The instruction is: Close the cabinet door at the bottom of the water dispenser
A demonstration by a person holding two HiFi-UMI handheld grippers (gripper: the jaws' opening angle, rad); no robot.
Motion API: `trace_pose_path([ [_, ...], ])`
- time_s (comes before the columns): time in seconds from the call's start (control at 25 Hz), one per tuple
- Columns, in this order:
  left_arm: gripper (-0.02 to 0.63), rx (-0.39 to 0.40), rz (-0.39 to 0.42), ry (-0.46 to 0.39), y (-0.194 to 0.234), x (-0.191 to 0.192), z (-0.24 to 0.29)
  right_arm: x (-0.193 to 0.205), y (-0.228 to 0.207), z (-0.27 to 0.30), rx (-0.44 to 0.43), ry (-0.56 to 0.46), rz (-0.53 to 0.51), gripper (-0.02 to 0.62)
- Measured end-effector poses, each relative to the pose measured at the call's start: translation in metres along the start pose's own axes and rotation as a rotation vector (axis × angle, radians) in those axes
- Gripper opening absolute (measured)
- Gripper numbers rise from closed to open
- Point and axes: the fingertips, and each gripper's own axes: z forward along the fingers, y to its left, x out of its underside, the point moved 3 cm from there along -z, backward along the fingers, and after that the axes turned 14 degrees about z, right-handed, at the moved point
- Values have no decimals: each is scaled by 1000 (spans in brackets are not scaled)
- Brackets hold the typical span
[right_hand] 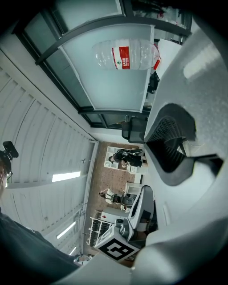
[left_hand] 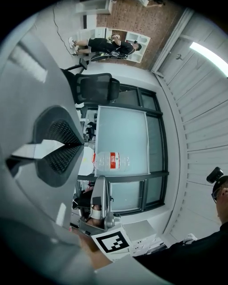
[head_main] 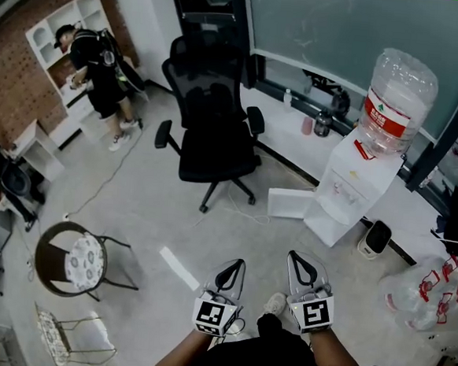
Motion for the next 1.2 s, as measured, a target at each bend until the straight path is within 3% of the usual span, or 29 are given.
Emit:
trace_pose_path([
  [0.36, 19, 60, 105, 9, 8, -14, 84, -4, -65, 50, 27, -14, 39, 3],
  [0.76, 18, 27, 93, 30, 33, -20, 136, -3, -118, 79, 22, 2, 46, 3],
  [1.2, 18, 57, 69, 37, 73, -11, 173, 3, -130, 109, 65, 38, 50, 3],
])
